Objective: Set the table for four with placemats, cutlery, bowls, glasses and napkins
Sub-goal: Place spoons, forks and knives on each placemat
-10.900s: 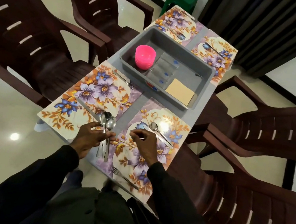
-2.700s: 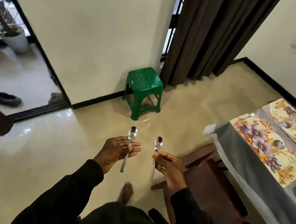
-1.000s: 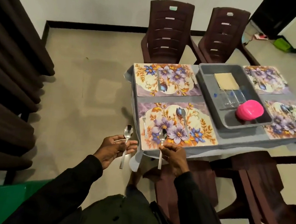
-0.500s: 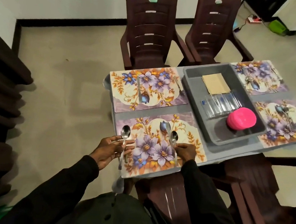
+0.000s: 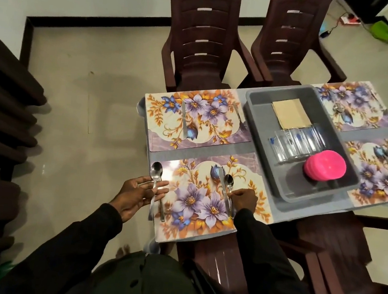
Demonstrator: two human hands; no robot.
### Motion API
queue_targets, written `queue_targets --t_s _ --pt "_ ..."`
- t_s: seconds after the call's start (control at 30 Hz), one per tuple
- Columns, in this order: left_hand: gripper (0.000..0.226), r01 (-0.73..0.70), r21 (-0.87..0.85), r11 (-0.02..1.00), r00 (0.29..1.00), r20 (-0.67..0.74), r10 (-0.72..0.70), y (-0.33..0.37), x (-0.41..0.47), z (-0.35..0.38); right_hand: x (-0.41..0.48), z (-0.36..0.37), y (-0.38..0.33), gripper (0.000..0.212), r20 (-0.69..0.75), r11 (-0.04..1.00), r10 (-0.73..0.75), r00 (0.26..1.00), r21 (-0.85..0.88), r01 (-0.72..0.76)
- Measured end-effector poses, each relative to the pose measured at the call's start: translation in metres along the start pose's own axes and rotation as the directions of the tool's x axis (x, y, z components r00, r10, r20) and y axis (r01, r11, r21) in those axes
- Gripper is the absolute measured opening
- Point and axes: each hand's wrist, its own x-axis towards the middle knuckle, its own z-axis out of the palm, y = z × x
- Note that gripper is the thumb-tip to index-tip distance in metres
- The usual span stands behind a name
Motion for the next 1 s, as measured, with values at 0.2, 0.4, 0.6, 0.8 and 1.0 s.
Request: queue_targets --t_s 0.2,0.4,0.6,0.8,1.0 --pt "0.035 0.003 -0.008 1.000 1.000 -0.014 -0.003 0.000 -0.001 -0.008 0.003 0.006 0.001 0.009 -0.017 0.998 -0.059 0.998 -0.021 0.058" --pt "0.039 -0.001 -0.031 1.000 1.000 0.001 0.001 0.008 -0.003 -0.014 0.004 0.009 0.001 0.011 -0.048 0.998 -0.055 0.997 -0.040 0.053" --pt "0.040 0.006 -0.041 0.999 1.000 0.023 -0.005 0.017 -0.002 -0.029 -0.010 0.006 -0.007 0.006 -0.103 0.998 -0.051 0.993 -0.032 0.048" --pt "0.037 0.035 -0.033 0.999 0.997 0.071 -0.033 0.034 0.004 -0.053 -0.049 0.017 -0.045 0.010 -0.111 0.985 -0.163 0.980 0.039 0.168" --pt "0.042 0.061 0.013 0.998 0.987 0.146 -0.062 0.077 0.013 -0.095 -0.118 0.069 -0.125 0.004 0.070 0.923 -0.272 0.960 0.300 0.240"
